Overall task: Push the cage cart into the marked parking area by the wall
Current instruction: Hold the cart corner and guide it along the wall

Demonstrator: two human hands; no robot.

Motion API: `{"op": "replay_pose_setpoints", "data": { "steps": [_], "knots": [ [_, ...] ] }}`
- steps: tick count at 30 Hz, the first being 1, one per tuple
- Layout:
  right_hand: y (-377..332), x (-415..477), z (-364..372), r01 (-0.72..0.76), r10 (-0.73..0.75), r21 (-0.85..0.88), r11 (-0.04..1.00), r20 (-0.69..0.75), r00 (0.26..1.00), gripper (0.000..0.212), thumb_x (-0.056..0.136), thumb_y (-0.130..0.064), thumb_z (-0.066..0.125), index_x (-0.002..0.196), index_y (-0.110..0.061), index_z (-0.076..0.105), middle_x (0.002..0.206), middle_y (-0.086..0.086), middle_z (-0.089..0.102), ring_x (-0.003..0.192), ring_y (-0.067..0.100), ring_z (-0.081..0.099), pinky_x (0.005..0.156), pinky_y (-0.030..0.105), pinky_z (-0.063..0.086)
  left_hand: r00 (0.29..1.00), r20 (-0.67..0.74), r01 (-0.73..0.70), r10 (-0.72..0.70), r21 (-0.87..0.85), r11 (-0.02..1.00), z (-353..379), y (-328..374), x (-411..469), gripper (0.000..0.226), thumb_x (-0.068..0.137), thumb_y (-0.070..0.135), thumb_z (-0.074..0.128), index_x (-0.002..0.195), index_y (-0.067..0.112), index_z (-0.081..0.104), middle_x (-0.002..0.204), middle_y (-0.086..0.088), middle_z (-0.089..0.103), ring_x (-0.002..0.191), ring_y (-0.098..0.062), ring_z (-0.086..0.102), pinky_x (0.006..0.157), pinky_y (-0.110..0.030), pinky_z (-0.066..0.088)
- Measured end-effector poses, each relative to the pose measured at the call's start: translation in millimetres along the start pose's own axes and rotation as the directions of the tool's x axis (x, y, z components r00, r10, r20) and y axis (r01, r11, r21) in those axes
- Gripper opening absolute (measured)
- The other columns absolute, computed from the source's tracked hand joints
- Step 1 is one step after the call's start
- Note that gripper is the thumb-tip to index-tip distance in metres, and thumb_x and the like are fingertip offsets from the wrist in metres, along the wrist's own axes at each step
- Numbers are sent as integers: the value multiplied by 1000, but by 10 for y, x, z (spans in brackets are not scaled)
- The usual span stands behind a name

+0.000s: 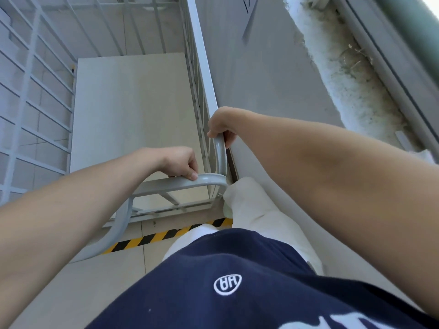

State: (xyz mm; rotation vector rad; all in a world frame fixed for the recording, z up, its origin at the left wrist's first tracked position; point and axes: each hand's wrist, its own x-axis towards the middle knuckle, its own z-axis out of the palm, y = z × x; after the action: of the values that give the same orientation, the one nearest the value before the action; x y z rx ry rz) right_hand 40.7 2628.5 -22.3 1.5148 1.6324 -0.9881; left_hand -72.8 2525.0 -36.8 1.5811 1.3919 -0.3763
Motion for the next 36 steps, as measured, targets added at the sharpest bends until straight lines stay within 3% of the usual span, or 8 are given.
{"op": "replay_pose_setpoints", "data": {
  "steps": [5, 14, 18, 23, 26, 29, 34, 36],
  "knots": [
    [-6, 10, -8, 18, -17, 53, 998, -11, 1000, 48, 105, -25, 34, 130, 15, 42, 131, 25, 57, 110, 30, 61, 107, 38, 43, 1000, -1, 6, -6, 1, 1000, 8, -7, -2, 14, 88, 17, 61, 78, 23, 69, 62, 7, 57, 58, -10, 50, 57, -24, 43],
    [-68, -77, 71, 60, -59, 33, 998, -32, 998, 49, 104, -25, 36, 133, 14, 41, 131, 26, 57, 120, 31, 59, 106, 39, 44, 998, -50, -33, 35, 31, 999, 55, -89, -66, 14, 87, 17, 62, 78, 22, 71, 64, 12, 60, 65, -11, 52, 68, -26, 43],
    [-58, -74, 95, 43, -42, 25, 999, -33, 999, 48, 104, -28, 34, 125, 13, 47, 105, 21, 64, 100, 29, 60, 107, 38, 44, 999, -36, -10, 11, 32, 999, 34, -63, -99, 15, 88, 17, 62, 77, 23, 69, 67, 9, 61, 66, -13, 54, 70, -32, 48],
    [-37, -107, 127, 29, -26, 39, 999, -65, 998, 46, 105, -31, 33, 82, 5, 50, 78, 15, 58, 67, 23, 57, 101, 35, 45, 998, -56, 7, -5, 44, 999, 64, -32, -137, 13, 88, 18, 62, 92, 15, 74, 75, 3, 65, 70, -15, 54, 72, -30, 47],
    [-46, -123, 137, 29, -25, 51, 998, -83, 996, 43, 105, -30, 33, 100, 9, 53, 86, 16, 62, 78, 26, 61, 105, 34, 45, 997, -73, 15, -12, 41, 999, 86, -41, -139, 15, 88, 19, 62, 95, 14, 74, 81, 0, 67, 74, -17, 56, 74, -30, 47],
    [-57, -120, 175, 43, -35, 92, 995, -80, 996, 45, 104, -28, 36, 123, 11, 49, 119, 20, 64, 98, 26, 59, 107, 37, 43, 996, -83, 19, -17, 31, 999, 127, -50, -162, 13, 89, 19, 62, 93, 15, 74, 79, 1, 65, 74, -16, 55, 72, -26, 43],
    [-53, -107, 208, 43, -32, 120, 992, -91, 995, 50, 104, -29, 37, 131, 11, 46, 108, 20, 66, 108, 27, 63, 107, 36, 44, 993, -119, 22, -19, 25, 999, 158, -51, -195, 15, 89, 19, 62, 95, 14, 74, 82, 1, 67, 75, -16, 56, 73, -26, 41],
    [-50, -92, 200, 40, -27, 143, 989, -91, 996, 49, 104, -28, 36, 131, 12, 45, 105, 21, 66, 90, 28, 64, 106, 37, 45, 993, -117, 28, -23, 36, 999, 155, -50, -191, 16, 89, 20, 62, 97, 14, 74, 84, 1, 67, 76, -16, 57, 73, -26, 43]
  ]
}}
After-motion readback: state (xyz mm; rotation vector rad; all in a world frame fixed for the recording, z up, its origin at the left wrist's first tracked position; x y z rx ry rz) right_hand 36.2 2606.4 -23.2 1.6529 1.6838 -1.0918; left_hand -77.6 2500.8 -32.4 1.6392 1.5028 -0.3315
